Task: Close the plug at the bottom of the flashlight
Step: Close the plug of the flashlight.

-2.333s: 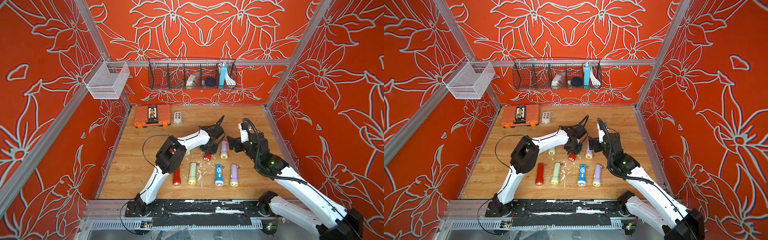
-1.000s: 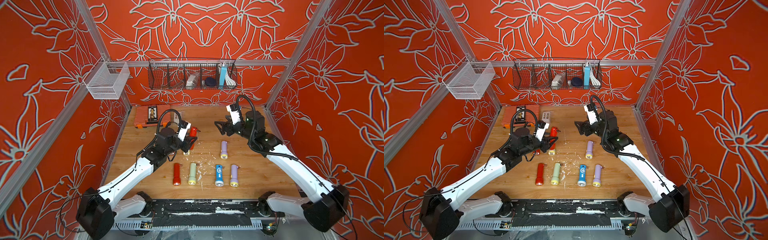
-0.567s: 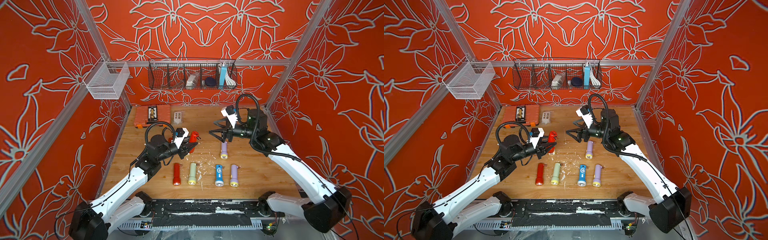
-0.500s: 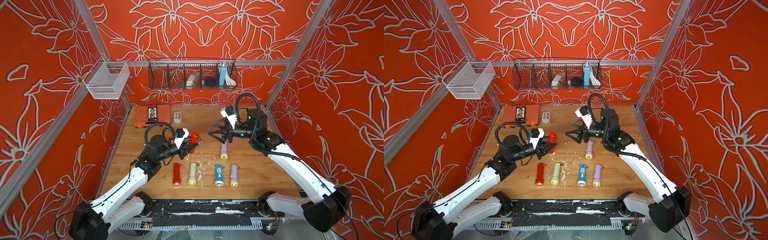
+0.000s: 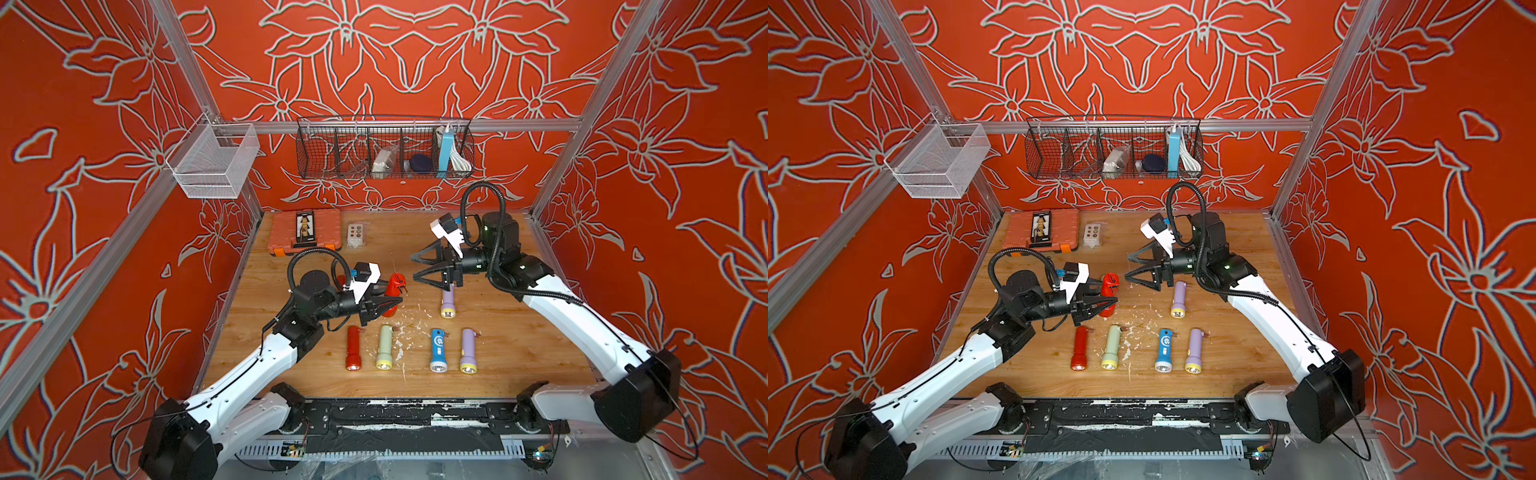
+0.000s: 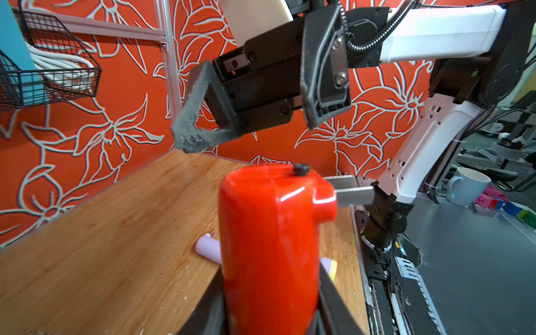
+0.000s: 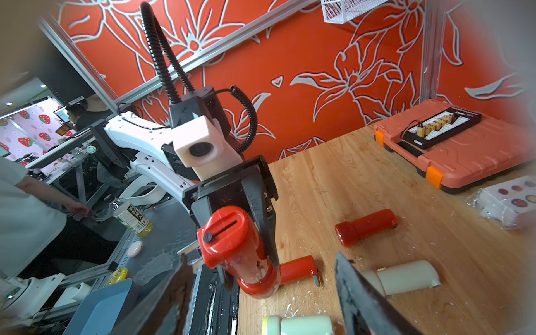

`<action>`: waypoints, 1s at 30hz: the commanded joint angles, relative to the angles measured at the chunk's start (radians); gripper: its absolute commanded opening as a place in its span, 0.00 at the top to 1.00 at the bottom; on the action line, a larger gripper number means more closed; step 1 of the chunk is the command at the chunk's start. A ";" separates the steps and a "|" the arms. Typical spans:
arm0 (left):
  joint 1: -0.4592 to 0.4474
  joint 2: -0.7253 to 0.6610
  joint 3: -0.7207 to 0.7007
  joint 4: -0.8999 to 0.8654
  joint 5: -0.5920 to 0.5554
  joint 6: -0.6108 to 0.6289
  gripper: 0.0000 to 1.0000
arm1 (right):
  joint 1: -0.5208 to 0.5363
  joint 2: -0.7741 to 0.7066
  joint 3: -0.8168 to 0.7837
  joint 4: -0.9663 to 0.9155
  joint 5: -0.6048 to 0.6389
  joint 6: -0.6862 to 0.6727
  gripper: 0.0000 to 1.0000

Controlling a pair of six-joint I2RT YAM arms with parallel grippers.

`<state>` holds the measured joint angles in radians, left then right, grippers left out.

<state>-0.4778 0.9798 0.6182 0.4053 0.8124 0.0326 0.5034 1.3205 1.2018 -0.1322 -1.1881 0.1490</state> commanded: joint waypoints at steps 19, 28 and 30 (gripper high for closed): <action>0.005 0.053 0.045 0.005 0.083 0.045 1.00 | 0.061 0.092 0.068 -0.100 -0.065 -0.091 0.27; 0.005 0.044 0.049 -0.021 0.088 0.066 1.00 | 0.066 0.106 0.071 -0.106 -0.077 -0.075 0.37; 0.005 0.038 0.051 -0.022 0.087 0.067 1.00 | 0.070 0.110 0.068 -0.111 -0.080 -0.075 0.38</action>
<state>-0.4774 1.0389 0.6304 0.3676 0.8700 0.0708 0.5640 1.4197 1.2461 -0.2356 -1.2411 0.0921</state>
